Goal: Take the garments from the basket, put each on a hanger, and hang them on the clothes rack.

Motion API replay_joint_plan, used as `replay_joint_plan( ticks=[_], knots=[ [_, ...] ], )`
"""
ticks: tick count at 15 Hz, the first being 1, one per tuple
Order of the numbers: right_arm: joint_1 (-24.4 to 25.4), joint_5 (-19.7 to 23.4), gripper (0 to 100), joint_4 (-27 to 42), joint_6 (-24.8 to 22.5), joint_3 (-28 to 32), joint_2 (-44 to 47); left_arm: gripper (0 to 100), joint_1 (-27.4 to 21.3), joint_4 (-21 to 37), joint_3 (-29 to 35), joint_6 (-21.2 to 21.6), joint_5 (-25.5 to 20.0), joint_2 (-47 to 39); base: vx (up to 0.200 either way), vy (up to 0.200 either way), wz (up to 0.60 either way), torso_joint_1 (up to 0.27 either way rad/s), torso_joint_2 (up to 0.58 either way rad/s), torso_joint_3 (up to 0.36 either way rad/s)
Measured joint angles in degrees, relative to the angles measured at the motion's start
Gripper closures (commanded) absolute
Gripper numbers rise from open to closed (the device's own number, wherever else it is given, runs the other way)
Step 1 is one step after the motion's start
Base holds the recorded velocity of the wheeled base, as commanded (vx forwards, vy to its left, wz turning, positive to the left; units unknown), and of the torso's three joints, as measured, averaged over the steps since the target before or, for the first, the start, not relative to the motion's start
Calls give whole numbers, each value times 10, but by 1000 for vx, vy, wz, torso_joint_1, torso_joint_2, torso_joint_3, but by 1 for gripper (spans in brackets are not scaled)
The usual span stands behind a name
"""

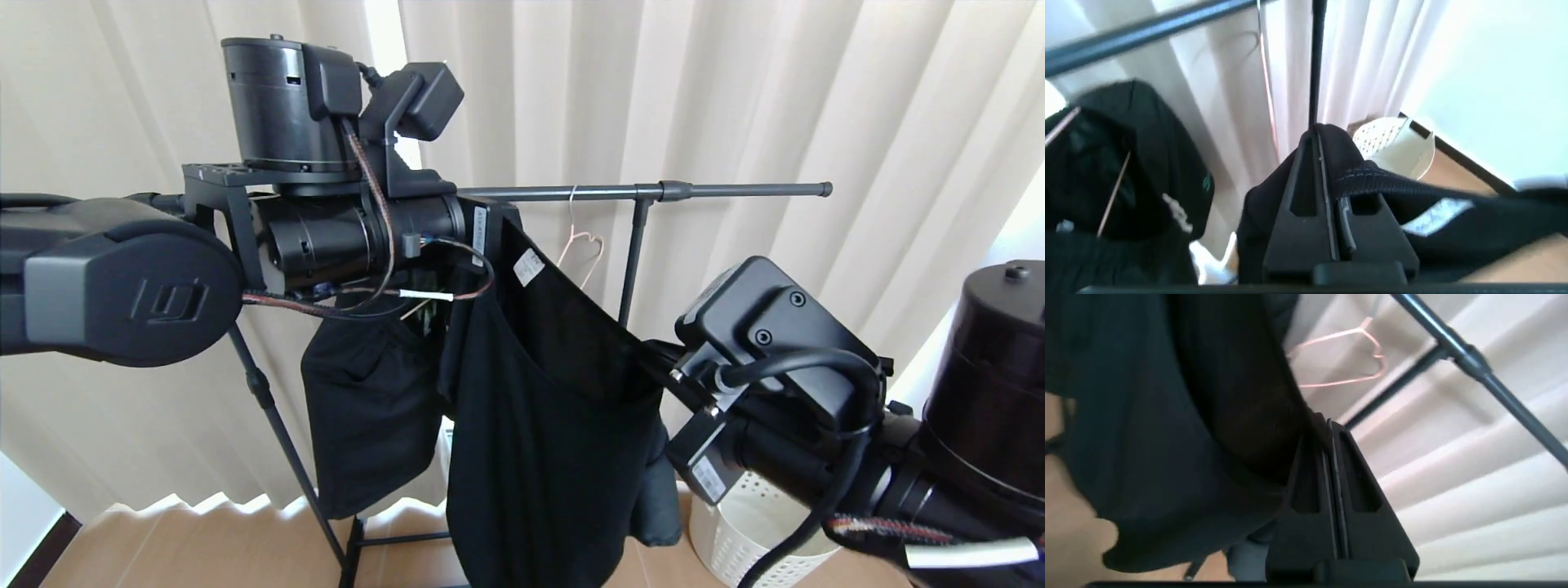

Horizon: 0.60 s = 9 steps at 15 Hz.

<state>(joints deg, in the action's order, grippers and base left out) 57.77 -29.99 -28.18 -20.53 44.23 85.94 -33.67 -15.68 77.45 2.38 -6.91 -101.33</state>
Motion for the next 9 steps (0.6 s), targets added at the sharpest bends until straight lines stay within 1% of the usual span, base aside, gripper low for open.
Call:
replay_joint_plan(
  ticks=[1,4,6,7,9],
  knots=[
    [24,0,100,3,29,9,4,100,-6,0,15,0,-16,-7,0,0,0,0,0,0],
    [74,0,100,5,113,45,35,100,-20,0,35,-5,-85,-17,0,0,0,0,0,0],
    [88,0,100,4,173,80,63,100,-31,0,43,-5,-92,-19,0,0,0,0,0,0],
    [91,2,100,3,195,95,73,100,-35,0,44,-6,-93,-20,0,0,0,0,0,0],
    [93,31,100,7,206,108,84,100,-38,0,41,-6,-93,-20,0,0,0,0,0,0]
  ],
)
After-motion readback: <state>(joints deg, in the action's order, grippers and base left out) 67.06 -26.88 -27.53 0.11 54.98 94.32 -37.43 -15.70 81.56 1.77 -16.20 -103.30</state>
